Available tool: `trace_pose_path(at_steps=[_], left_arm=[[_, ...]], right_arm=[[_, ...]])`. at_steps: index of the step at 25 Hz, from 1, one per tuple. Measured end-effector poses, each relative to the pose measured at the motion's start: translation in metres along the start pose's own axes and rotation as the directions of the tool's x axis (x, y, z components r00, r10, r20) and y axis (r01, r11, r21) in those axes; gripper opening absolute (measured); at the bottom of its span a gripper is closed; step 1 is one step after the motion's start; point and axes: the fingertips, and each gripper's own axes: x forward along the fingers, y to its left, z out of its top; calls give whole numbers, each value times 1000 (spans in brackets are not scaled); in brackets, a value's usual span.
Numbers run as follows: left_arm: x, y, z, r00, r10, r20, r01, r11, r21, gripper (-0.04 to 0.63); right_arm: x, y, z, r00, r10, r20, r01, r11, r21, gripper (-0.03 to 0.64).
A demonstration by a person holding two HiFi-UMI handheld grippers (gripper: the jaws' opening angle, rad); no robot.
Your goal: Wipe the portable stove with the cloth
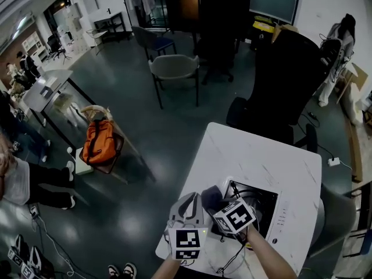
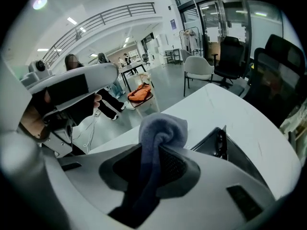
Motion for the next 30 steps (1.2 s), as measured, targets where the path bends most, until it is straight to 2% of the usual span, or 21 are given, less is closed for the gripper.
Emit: trace_pose_path(at_steps=[8, 20, 23, 26, 30], left_arm=[[9, -1, -3, 999, 30, -24, -30, 999, -10, 21], [40, -11, 6, 997, -64, -37, 65, 998, 25, 21], [48, -10, 11, 997, -75, -33, 76, 997, 30, 21], [53, -11, 18, 996, -91, -21, 91, 995, 34, 21], [58, -11, 28, 994, -109, -4, 109, 993, 35, 21]], right_arm=[[-1, -23, 11, 1000, -11, 24, 11, 1000, 20, 106], [-6, -59, 24, 994, -100, 42, 96, 991, 93, 106], [-15, -62, 34, 993, -80, 83, 70, 990, 122, 106], [-36, -65, 55, 983, -70, 170, 40, 984, 172, 106], [-63, -90, 74, 965, -134, 224, 86, 974, 210, 106]])
